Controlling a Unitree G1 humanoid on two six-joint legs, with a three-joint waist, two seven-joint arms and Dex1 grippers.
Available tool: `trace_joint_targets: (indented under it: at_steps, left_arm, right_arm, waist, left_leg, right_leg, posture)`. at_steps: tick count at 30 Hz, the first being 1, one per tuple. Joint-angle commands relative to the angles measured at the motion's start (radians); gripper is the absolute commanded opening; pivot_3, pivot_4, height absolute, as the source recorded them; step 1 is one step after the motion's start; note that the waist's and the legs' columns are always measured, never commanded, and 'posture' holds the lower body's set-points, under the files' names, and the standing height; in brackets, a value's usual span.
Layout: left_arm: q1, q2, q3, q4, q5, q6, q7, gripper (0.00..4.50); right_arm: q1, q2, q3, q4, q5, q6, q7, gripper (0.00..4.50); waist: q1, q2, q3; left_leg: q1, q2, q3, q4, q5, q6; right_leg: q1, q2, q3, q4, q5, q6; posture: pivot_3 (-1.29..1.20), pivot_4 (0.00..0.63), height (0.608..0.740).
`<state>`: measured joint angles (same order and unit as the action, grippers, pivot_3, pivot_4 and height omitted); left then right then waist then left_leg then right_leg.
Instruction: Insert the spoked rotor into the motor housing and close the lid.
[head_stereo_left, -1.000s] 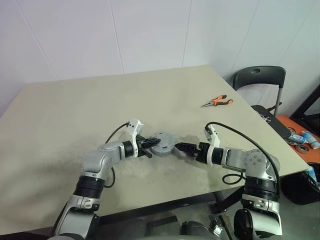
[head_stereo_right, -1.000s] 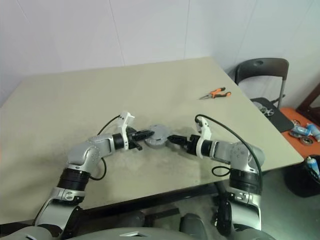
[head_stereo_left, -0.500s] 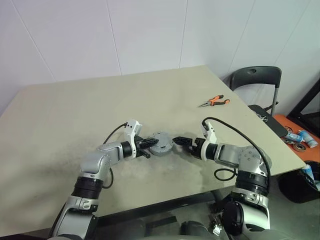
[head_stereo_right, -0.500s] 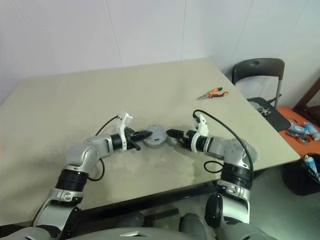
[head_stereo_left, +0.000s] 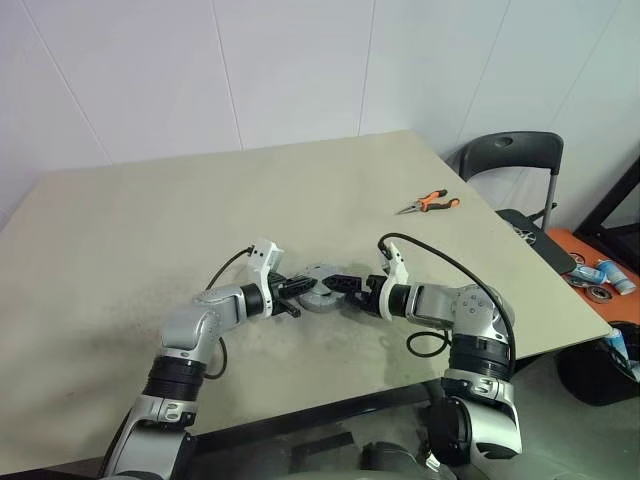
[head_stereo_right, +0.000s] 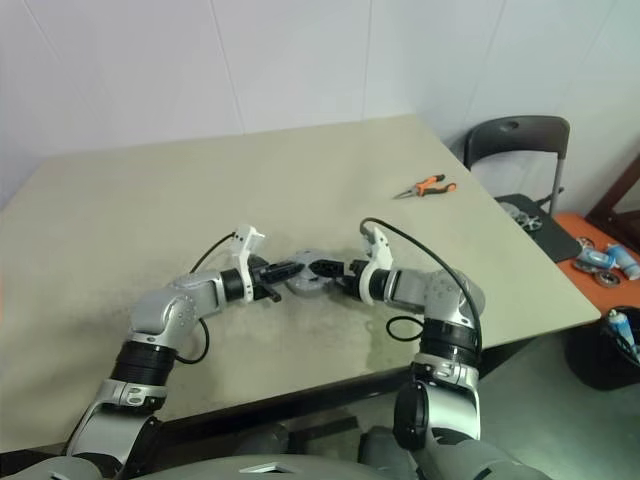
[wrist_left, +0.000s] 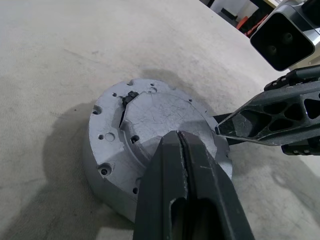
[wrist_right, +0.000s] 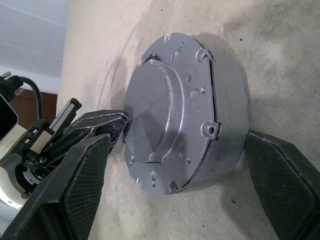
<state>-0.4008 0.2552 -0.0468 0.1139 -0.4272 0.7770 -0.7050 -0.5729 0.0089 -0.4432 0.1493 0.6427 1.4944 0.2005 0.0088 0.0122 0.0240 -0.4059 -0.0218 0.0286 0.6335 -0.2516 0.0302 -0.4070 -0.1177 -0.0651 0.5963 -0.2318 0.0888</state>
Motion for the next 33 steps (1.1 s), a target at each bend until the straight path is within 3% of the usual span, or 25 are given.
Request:
trace_joint_targets:
  at_steps: [1, 12, 25, 33]
  left_arm:
    - [0.025, -0.004, -0.027, 0.04, 0.022, 0.027, 0.028, 0.0]
    - [0.03, -0.009, -0.026, 0.031, 0.024, 0.03, 0.036, 0.0]
    - [-0.024, 0.028, 0.073, 0.084, -0.03, 0.028, 0.003, 0.0]
    - [-0.049, 0.045, 0.102, 0.133, -0.028, 0.004, 0.012, 0.0]
  right_arm:
    - [-0.039, 0.046, 0.03, 0.053, 0.025, 0.016, 0.025, 4.35]
    - [-0.115, 0.096, -0.08, 0.137, 0.083, -0.099, 0.039, 4.35]
    - [-0.056, 0.065, -0.072, 0.062, 0.123, 0.024, 0.087, 4.35]
    - [-0.035, 0.081, -0.07, 0.088, 0.083, -0.068, 0.04, 4.35]
  waist:
    - [-0.003, 0.0, 0.0]
    - [-0.023, 0.001, 0.001]
    - [-0.024, 0.001, 0.002]
    - [-0.023, 0.001, 0.002]
  left_leg:
    - [0.0, 0.0, 0.0, 0.0, 0.0, 0.0]
    - [0.001, 0.0, 0.0, 0.0, 0.0, 0.0]
    - [-0.002, 0.0, 0.0, -0.001, 0.002, 0.003]
    - [-0.002, 0.001, 0.0, -0.001, 0.002, 0.002]
  right_leg:
    - [0.0, 0.0, 0.0, 0.0, 0.0, 0.0]
    - [0.002, 0.001, 0.0, 0.001, 0.005, -0.001]
    - [-0.003, 0.003, 0.002, 0.001, 0.007, 0.001]
    - [-0.004, 0.004, 0.002, 0.001, 0.007, 0.001]
  posture:
    - [0.0, 0.0, 0.74]
    - [0.0, 0.0, 0.74]
    - [0.0, 0.0, 0.74]
    - [0.0, 0.0, 0.74]
